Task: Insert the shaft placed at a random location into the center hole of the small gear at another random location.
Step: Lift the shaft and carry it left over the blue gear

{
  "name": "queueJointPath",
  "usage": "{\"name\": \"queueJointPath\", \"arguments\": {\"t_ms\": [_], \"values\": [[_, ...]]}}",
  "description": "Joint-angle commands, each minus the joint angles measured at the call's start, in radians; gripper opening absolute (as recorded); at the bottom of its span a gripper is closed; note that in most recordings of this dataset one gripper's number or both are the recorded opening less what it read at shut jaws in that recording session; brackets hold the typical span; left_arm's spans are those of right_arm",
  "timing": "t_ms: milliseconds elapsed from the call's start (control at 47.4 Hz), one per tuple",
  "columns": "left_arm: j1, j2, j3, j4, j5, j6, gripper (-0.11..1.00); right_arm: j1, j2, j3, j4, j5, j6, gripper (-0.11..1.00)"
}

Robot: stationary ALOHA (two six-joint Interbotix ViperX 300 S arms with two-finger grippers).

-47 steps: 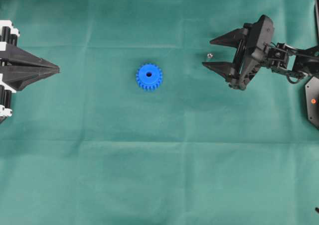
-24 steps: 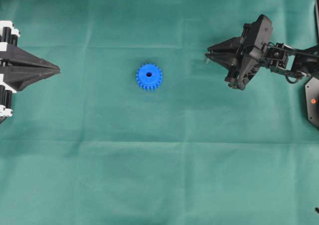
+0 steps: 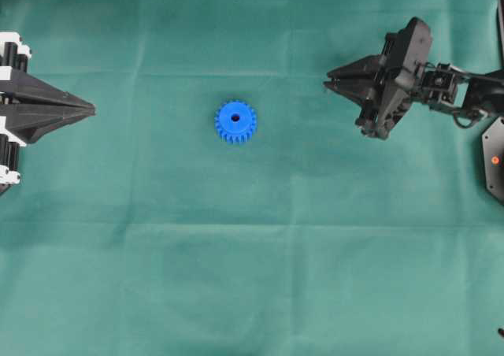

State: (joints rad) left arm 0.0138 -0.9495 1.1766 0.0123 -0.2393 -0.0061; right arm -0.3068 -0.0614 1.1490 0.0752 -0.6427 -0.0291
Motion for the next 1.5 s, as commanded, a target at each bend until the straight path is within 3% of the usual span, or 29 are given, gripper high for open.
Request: {"name": "queueJointPath", "arguments": {"t_ms": [0, 148, 401, 739, 1182, 1477], "values": [[0.002, 0.008, -0.017, 0.002, -0.003, -0.002, 0.00, 0.011, -0.101, -0.038, 0.000, 0.098, -0.014, 0.14], [0.002, 0.008, -0.017, 0.002, 0.002, -0.002, 0.00, 0.020, -0.219, -0.058, -0.002, 0.224, -0.017, 0.14], [0.002, 0.008, -0.017, 0.002, 0.005, -0.002, 0.00, 0.025, -0.244, -0.058, -0.002, 0.238, -0.015, 0.14], [0.003, 0.008, -0.018, 0.002, 0.005, -0.003, 0.00, 0.080, -0.155, -0.146, -0.002, 0.235, -0.012, 0.14], [0.003, 0.008, -0.017, 0.002, 0.006, -0.006, 0.00, 0.158, 0.043, -0.397, -0.002, 0.253, -0.021, 0.14], [0.003, 0.008, -0.017, 0.002, 0.006, -0.008, 0.00, 0.170, 0.109, -0.499, -0.014, 0.285, -0.025, 0.14]]}}
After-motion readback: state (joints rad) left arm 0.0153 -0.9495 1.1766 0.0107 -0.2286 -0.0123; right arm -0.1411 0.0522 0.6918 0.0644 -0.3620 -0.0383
